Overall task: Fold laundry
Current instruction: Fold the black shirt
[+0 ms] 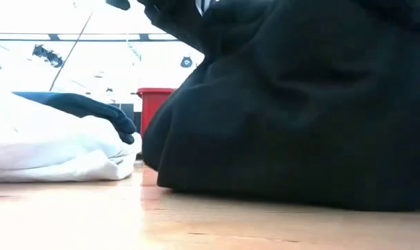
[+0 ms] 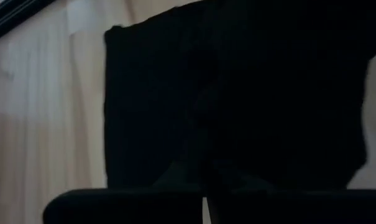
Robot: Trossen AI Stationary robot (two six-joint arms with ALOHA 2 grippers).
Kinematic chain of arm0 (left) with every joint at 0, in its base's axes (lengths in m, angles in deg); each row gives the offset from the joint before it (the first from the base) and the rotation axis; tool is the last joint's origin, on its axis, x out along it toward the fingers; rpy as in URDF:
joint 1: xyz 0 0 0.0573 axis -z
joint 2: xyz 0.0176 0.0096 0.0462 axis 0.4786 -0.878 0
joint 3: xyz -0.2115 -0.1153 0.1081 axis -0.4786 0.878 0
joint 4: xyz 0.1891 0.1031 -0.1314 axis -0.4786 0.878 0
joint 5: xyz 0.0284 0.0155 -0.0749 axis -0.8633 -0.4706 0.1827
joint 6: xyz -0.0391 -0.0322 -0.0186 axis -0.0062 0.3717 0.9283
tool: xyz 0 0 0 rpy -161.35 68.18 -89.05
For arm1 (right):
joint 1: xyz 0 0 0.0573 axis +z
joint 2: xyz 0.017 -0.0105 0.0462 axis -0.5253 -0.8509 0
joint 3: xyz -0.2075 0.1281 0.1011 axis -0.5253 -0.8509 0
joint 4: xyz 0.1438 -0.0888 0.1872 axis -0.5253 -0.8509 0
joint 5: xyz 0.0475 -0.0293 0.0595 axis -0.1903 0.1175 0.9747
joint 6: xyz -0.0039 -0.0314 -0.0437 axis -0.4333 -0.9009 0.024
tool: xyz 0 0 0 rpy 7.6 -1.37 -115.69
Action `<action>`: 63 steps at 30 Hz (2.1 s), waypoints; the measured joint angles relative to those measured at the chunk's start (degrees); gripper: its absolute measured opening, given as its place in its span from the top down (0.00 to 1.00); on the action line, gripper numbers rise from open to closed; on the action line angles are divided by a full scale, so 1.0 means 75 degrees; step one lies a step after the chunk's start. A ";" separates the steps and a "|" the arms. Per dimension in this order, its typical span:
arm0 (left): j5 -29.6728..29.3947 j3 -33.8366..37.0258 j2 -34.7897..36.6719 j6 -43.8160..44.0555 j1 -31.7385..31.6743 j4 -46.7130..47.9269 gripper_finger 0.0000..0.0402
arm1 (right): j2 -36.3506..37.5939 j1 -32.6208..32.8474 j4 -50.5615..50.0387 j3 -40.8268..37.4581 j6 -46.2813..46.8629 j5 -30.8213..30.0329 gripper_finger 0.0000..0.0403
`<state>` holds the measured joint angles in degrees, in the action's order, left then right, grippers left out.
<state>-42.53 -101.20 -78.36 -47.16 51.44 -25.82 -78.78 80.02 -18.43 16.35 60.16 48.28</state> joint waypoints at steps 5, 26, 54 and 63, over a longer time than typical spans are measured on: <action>-0.0003 0.0000 0.0000 -0.0073 -0.0466 0.0228 1.00 | 0.0406 -0.0532 -0.0482 0.0003 -0.0061 -0.0080 0.94; 0.1467 -0.0001 0.0149 -0.1691 -0.1588 -0.0169 1.00 | 0.0675 -0.1359 -0.1870 0.0003 0.1426 -0.0027 0.94; 0.3164 0.0000 0.0149 -0.2981 -0.3508 -0.1537 1.00 | 0.3338 -0.2529 0.0297 -0.2687 0.0068 -0.0560 0.94; 0.3928 0.0012 -0.0003 -0.2726 -0.4124 -0.1729 1.00 | 0.3345 -0.3000 0.0068 -0.2801 -0.0275 -0.0025 0.94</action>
<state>-13.07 -101.11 -78.38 -67.60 20.51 -38.79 -53.70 57.52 -17.92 -4.66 58.09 48.09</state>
